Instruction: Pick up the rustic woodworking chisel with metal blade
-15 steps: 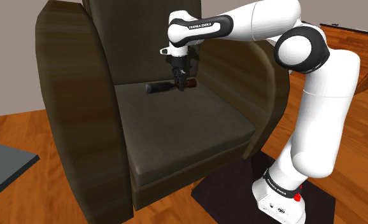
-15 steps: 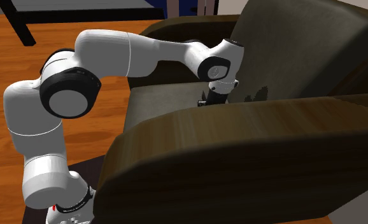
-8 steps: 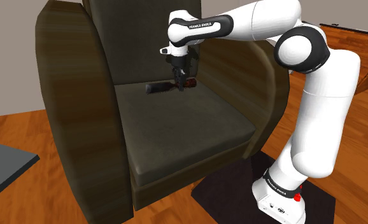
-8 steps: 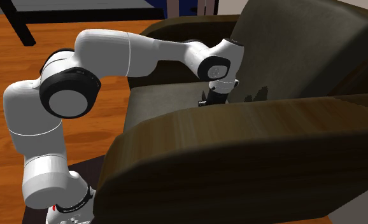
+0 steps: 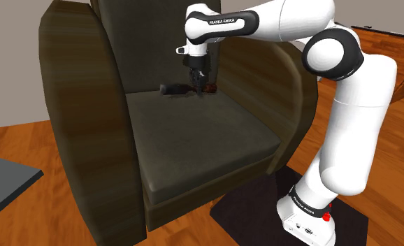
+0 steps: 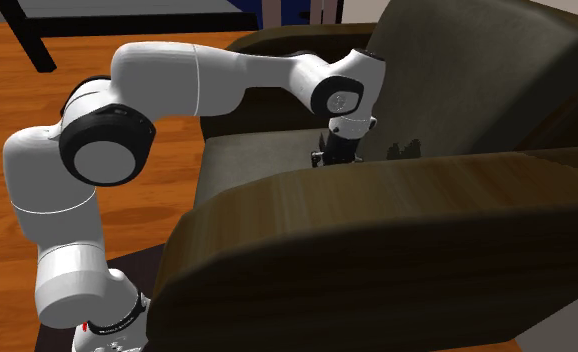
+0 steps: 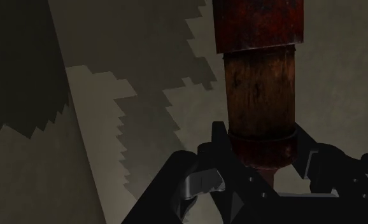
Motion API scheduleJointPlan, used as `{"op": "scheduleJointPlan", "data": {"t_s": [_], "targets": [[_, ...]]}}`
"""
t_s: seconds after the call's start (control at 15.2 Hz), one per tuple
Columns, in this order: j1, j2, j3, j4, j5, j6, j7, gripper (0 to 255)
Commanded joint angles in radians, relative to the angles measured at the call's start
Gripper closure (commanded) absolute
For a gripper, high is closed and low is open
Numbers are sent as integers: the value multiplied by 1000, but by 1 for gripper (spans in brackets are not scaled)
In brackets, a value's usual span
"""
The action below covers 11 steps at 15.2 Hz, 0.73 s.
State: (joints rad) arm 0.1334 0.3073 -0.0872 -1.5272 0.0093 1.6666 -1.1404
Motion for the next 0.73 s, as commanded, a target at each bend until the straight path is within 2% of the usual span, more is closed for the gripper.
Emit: {"op": "scheduleJointPlan", "data": {"t_s": [0.0, 0.53, 0.66], "targets": [[0, -1, 0, 25, 0, -26, 0, 255], [-2, 4, -1, 140, 0, -136, -1, 255], [-2, 4, -1, 142, 0, -138, -1, 255]]}}
